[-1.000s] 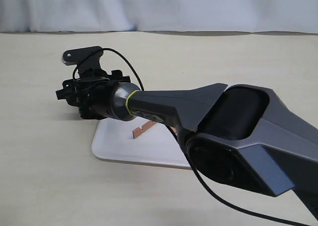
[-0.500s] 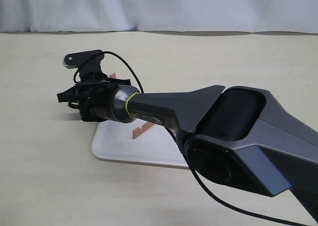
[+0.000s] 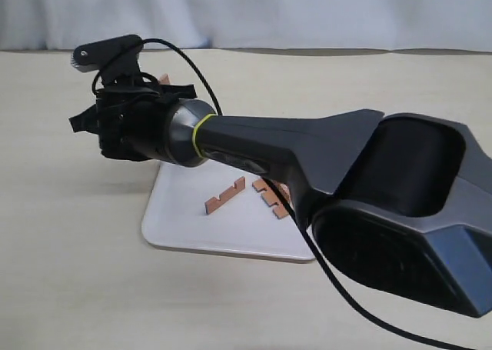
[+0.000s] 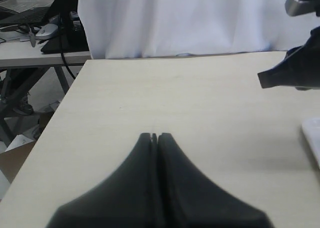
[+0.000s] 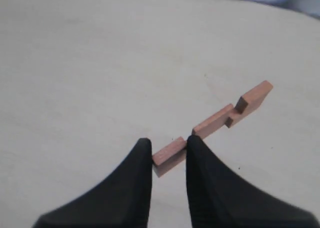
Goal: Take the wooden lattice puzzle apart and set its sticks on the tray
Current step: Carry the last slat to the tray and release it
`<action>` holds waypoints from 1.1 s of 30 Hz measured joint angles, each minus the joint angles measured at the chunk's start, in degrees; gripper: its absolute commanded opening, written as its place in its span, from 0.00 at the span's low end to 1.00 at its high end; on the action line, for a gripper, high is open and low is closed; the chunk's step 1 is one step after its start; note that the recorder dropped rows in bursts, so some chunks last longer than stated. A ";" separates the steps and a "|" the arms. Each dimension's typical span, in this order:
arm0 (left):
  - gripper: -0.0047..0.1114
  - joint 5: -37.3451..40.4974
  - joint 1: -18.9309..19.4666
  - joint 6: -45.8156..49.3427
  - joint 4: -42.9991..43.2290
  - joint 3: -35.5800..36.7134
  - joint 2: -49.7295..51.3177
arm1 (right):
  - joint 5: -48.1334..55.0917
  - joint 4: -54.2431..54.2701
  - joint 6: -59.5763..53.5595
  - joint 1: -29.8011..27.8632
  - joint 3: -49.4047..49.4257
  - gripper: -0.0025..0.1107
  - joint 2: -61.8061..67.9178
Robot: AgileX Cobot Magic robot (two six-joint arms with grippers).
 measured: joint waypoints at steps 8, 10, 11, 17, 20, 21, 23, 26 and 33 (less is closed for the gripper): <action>0.04 0.00 0.00 0.00 0.00 0.00 0.00 | 4.87 6.63 -14.76 2.84 1.16 0.06 -5.48; 0.04 0.00 0.00 0.00 0.00 0.00 0.00 | 5.69 7.56 -17.33 3.61 3.69 0.06 -7.47; 0.04 0.00 0.00 0.00 0.00 0.00 0.00 | 5.83 7.86 -17.78 3.91 5.65 0.06 -8.82; 0.04 0.00 0.00 0.00 0.00 0.00 0.00 | 3.35 5.91 -12.64 4.33 22.21 0.06 -17.97; 0.04 0.00 0.00 0.00 0.00 0.00 0.00 | 0.44 1.90 -5.01 4.33 32.27 0.06 -21.77; 0.04 0.00 0.00 0.00 0.00 0.00 0.00 | -1.06 0.14 -1.06 4.33 35.30 0.06 -22.76; 0.04 0.00 0.00 0.00 0.00 0.00 0.00 | -4.07 -2.93 5.04 4.33 40.00 0.06 -23.98; 0.04 0.00 0.00 0.00 0.00 0.00 0.00 | -7.58 -7.39 13.38 4.33 45.00 0.06 -24.33; 0.04 0.00 0.00 0.00 0.00 0.00 0.00 | -9.10 -12.79 24.12 4.33 47.78 0.10 -23.50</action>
